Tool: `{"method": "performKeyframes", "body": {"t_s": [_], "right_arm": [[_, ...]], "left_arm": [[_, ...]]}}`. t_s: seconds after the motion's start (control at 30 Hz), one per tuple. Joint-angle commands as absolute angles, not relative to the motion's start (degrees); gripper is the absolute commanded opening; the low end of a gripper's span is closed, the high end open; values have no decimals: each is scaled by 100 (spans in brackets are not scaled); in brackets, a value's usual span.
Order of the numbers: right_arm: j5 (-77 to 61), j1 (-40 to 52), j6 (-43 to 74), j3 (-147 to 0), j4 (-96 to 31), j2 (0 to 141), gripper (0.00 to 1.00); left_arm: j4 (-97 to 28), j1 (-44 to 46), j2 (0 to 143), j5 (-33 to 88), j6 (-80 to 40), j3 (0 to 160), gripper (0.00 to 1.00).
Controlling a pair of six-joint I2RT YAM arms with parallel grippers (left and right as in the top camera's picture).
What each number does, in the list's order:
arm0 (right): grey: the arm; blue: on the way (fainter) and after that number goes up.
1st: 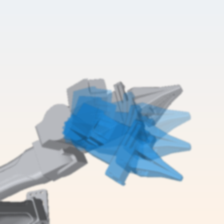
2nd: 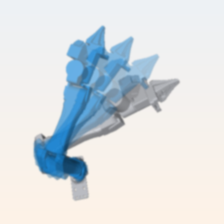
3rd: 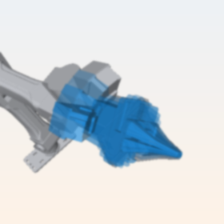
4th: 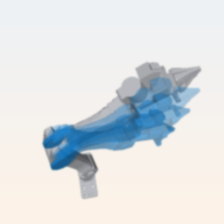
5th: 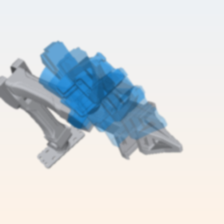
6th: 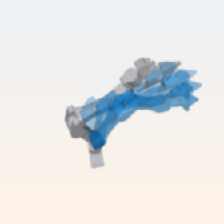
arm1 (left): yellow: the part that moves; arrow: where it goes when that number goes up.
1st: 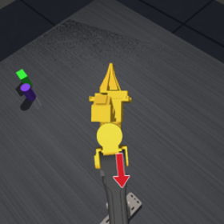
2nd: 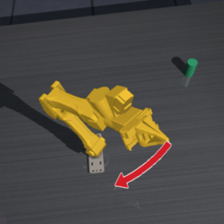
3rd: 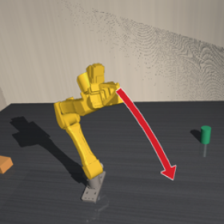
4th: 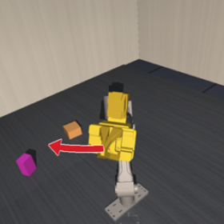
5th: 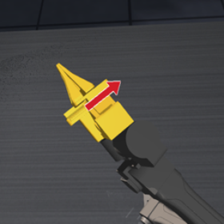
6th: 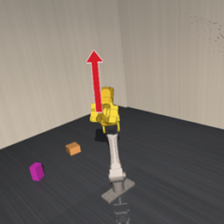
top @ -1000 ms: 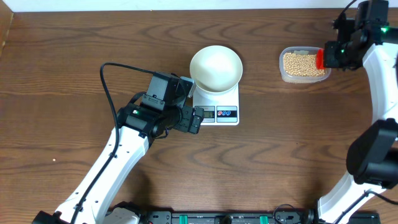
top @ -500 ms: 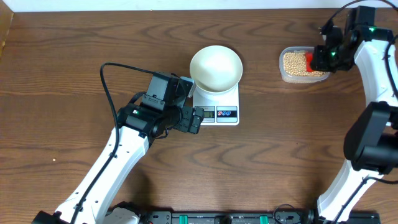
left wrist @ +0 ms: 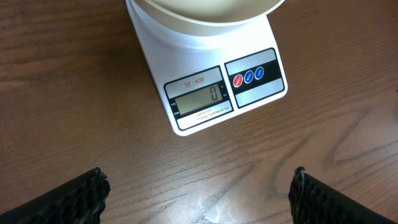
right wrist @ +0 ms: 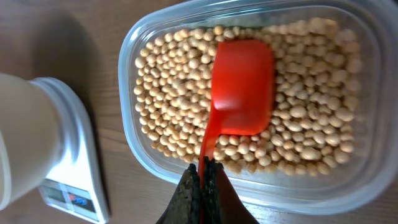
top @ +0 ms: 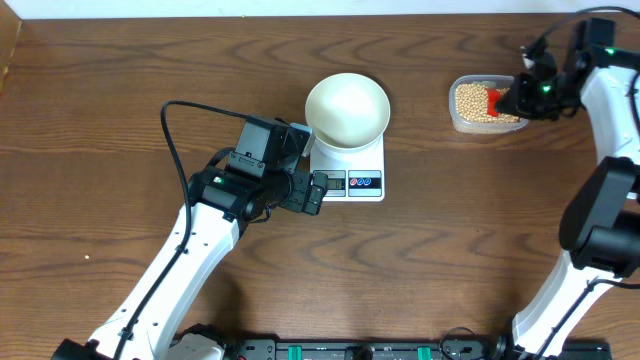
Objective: Scoop item into bowl and weigh 50g on scale
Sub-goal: 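Drag the scoop through the soybeans and lift it filled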
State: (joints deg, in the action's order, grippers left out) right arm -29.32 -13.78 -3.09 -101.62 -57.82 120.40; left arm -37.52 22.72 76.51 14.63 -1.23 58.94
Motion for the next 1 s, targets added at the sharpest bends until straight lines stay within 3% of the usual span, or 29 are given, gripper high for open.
{"method": "performKeyframes", "body": {"t_s": [0.0, 0.77, 0.97], "right_arm": [[-3953, -1634, -23, -10197, -5857, 12178, 1], [-4272, -1894, 1026, -9319, -5072, 12197, 1], [-5028, -2008, 1022, -9319, -4936, 12195, 1]], "left_arm": [[-3767, 2285, 7699, 1406, -64, 5887, 95], [-3767, 2285, 7699, 1404, -64, 5887, 95], [-3767, 2285, 7699, 1406, -64, 5887, 95]]}}
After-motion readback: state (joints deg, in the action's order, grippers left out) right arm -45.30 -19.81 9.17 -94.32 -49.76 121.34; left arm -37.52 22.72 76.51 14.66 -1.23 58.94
